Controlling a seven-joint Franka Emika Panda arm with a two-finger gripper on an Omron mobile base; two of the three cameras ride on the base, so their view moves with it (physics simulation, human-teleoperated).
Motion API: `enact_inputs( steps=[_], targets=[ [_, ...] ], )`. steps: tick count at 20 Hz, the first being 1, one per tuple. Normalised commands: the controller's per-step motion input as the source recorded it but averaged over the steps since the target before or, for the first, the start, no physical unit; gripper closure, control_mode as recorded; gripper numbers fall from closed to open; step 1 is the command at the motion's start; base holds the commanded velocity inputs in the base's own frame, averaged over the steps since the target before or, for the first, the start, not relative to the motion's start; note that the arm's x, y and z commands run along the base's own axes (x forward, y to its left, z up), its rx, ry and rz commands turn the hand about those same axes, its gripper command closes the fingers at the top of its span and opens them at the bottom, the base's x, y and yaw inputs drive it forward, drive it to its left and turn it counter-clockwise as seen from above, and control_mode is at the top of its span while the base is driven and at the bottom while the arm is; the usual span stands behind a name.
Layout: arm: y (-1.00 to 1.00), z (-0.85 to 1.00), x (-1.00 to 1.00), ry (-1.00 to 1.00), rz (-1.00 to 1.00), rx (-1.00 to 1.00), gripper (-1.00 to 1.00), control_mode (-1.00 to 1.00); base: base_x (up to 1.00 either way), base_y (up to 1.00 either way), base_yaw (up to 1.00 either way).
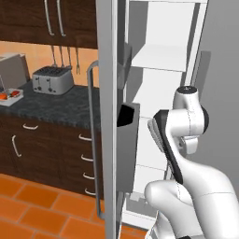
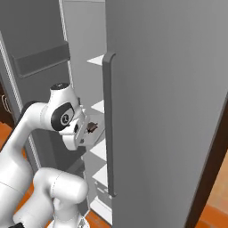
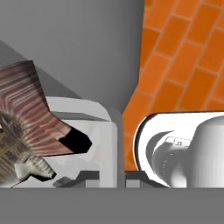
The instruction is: Take the meat container that has the fish and place it on the second highest rack of the freezer. Then take the vegetable container that has the tomato and squash and place it on the highest rack of the freezer.
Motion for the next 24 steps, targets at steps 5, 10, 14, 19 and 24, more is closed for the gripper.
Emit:
enact_inputs(
  steps=[5,10,14,19,24],
  targets=[
    [0.00,0.00,0.00,0.00,0.00,0.00,1.00,1.00,-0.11,-0.39,0.05],
    [0.00,0.00,0.00,0.00,0.00,0.00,1.00,1.00,-0.08,-0.30,0.07],
    [0.00,0.00,0.00,0.00,0.00,0.00,1.00,1.00,0.27,-0.04,0.12],
    [0.00,0.00,0.00,0.00,0.00,0.00,1.00,1.00,0.26,0.00,0.14],
    [0.00,0.00,0.00,0.00,0.00,0.00,1.00,1.00,0.34,0.02,0.15]
  ],
)
